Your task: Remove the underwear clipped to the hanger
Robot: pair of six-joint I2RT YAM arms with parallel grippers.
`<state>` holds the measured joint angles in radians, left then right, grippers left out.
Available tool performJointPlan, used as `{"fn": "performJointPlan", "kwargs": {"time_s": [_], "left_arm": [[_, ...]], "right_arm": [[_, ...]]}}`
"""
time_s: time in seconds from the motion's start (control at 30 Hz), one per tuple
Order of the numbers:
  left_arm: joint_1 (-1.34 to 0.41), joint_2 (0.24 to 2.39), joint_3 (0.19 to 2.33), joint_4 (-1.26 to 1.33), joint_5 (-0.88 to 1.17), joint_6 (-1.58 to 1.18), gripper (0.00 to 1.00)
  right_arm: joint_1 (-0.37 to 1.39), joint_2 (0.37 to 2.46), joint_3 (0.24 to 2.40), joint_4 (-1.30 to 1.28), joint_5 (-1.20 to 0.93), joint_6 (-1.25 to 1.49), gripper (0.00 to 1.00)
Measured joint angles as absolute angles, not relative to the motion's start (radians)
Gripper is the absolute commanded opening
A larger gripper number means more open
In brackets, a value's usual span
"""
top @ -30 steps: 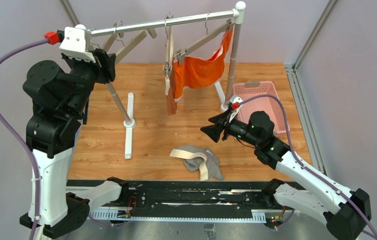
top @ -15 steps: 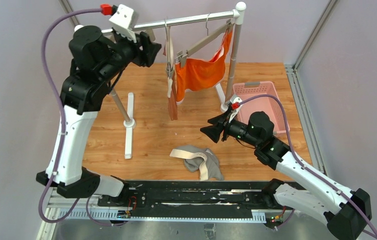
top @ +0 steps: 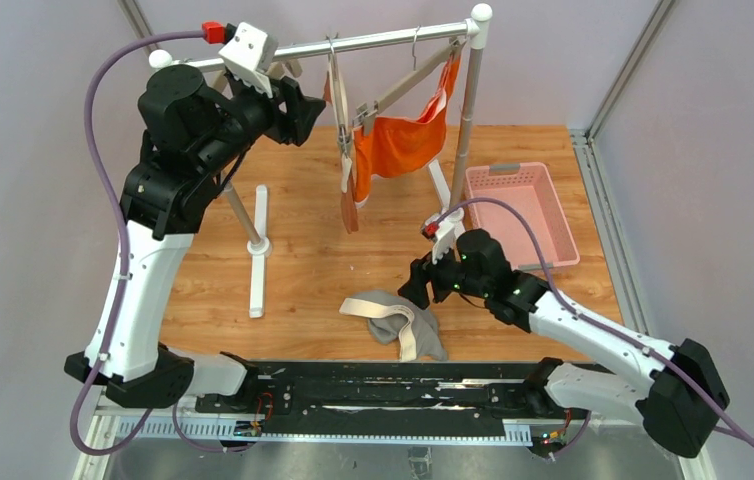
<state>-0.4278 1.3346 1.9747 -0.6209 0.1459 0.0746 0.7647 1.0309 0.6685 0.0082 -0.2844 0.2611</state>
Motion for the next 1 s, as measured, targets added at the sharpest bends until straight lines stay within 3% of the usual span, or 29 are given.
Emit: {"fn": "performJointPlan", "kwargs": {"time_s": [0.43, 0.53, 0.63, 0.67, 0.87, 1.0], "left_arm": [[-0.428, 1.357, 1.958, -0.59, 0.171, 0.048, 0.64], [-0.428, 1.365, 1.958, -0.583, 0.173, 0.041, 0.64], [-0.428, 1.366, 1.951, -0.567, 0.178, 0.029, 0.64], [-0.428, 1.366, 1.95, -0.561, 0.179, 0.023, 0.64], [-0.436, 1.389, 1.95, -0.53, 0.197, -0.002, 0.64], [-0.455, 1.415, 1.946, -0.529, 0.197, -0.005, 0.64]], "right_arm": [[0.886, 1.332, 0.642, -0.097, -0.287, 0.26, 0.65], [0.904, 1.418, 0.676, -0.148, -0.273, 0.257, 0.46], [0.91, 1.482, 0.73, -0.188, -0.243, 0.254, 0.09], [0.91, 1.5, 0.744, -0.199, -0.233, 0.253, 0.02], [0.924, 1.511, 0.77, -0.243, -0.181, 0.268, 0.01], [0.931, 1.394, 0.768, -0.34, -0.083, 0.273, 0.01]]}}
